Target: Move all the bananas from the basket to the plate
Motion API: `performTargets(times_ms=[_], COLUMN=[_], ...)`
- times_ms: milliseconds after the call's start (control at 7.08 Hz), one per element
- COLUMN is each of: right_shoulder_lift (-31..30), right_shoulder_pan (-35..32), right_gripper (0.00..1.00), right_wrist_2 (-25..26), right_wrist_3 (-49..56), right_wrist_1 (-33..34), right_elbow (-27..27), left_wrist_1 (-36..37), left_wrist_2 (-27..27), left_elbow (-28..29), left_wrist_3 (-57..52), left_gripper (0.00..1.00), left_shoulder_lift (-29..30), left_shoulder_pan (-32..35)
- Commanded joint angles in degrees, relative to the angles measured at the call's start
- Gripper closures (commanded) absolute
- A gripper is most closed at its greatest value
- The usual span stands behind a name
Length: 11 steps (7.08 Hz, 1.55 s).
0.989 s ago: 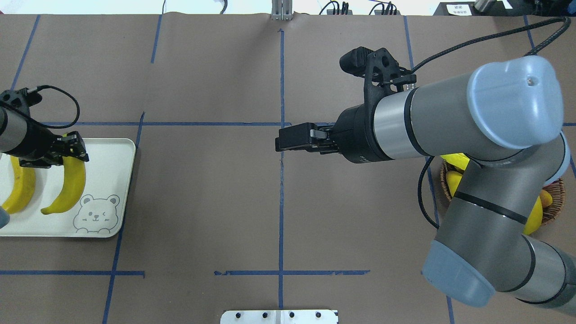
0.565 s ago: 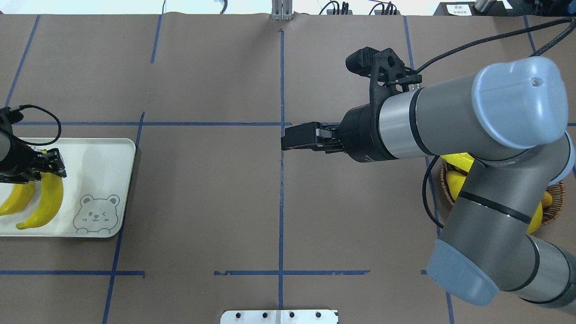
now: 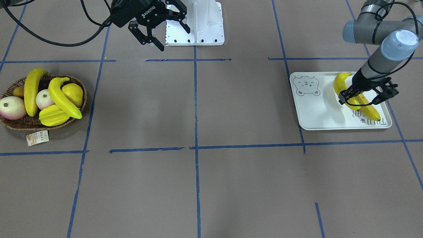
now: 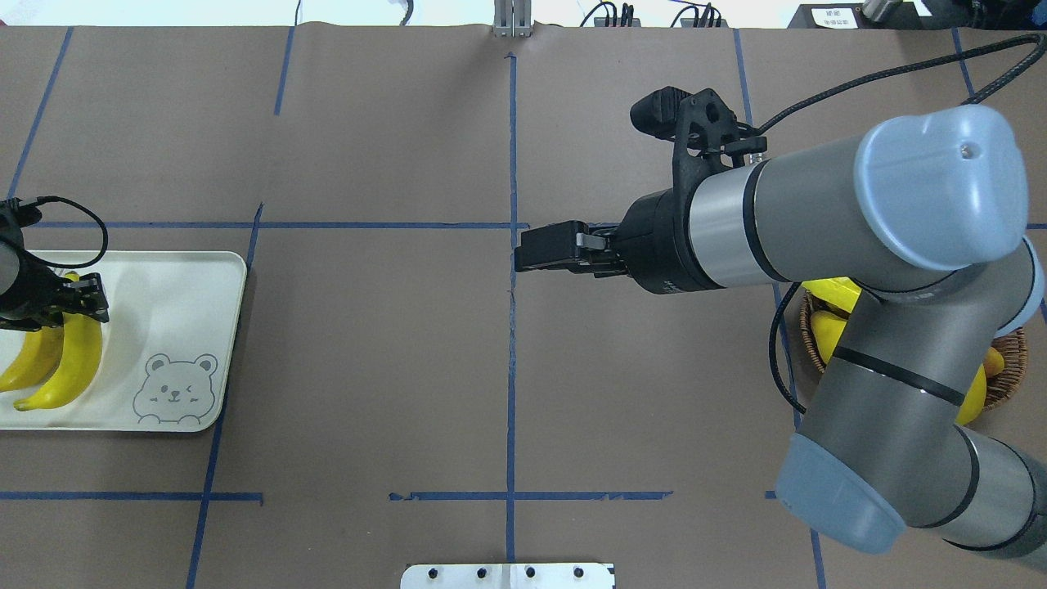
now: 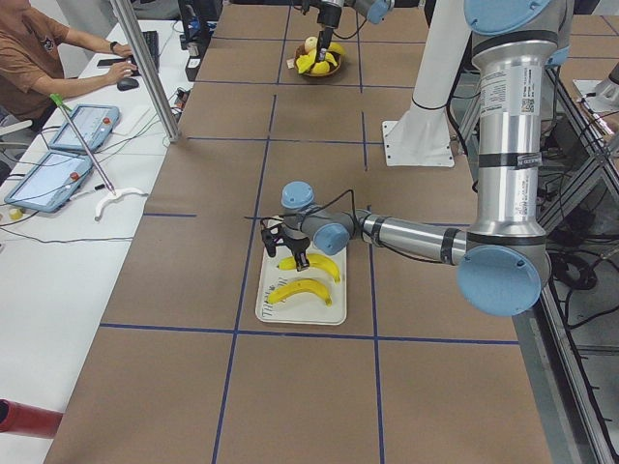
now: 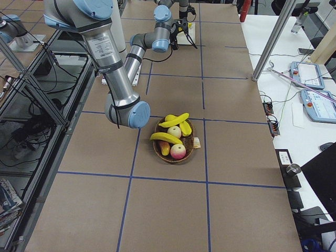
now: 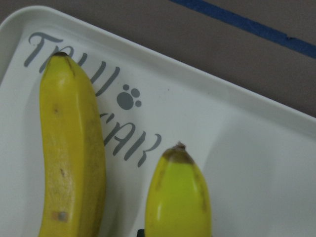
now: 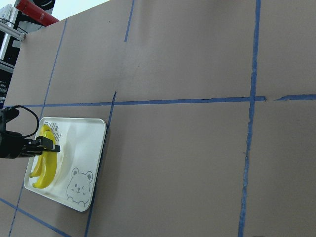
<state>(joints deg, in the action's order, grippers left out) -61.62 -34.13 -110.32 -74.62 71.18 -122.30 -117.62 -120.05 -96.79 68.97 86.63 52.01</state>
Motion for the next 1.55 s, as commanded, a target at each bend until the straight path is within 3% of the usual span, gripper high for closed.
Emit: performTargets(times_ms=[0, 283, 424, 565, 707, 989, 1130, 1413], right_shoulder_lift=[-1.04, -3.07, -5.86, -13.89, -22.24, -31.68, -35.29, -42.16], right_shoulder_pan=[-0.14, -3.20, -5.39, -6.46, -6.91, -8.30, -9.53, -12.69], right_gripper=[0.00, 0.00, 0.00, 0.00, 0.00, 0.00, 0.00, 0.00], right_wrist_2=[-0.16, -4.52, -7.60, -8.24, -8.77, -8.77, -9.99, -15.68], right_wrist_3=[0.00, 0.70, 0.79, 2.18, 6.72, 19.51, 21.51, 20.22], right_wrist_1=[0.01, 6.64, 9.65, 9.41, 9.06, 6.09, 1.29, -24.66], right_elbow=[-0.04, -2.22, -4.67, -8.35, -12.22, -11.21, -9.29, 3.32], left_wrist_1=[-0.24, 0.29, 1.16, 3.52, 8.24, 16.16, 16.98, 16.99], left_wrist_2=[0.78, -0.18, -4.79, -8.41, -8.62, -8.27, -8.27, -8.27], left_elbow=[0.20, -0.76, -1.56, -3.22, -6.54, -10.69, -11.14, -11.23], left_wrist_3=[-4.95, -9.28, -9.29, -9.29, -9.29, -8.59, -8.50, -8.41], left_gripper=[0.00, 0.00, 0.00, 0.00, 0.00, 0.00, 0.00, 0.00], left_shoulder_lift=[0.03, 0.03, 0.55, 2.47, 4.15, 8.19, 8.90, 9.43], left_shoulder_pan=[1.24, 5.36, 8.08, 10.80, 11.09, 11.01, 10.92, 10.66])
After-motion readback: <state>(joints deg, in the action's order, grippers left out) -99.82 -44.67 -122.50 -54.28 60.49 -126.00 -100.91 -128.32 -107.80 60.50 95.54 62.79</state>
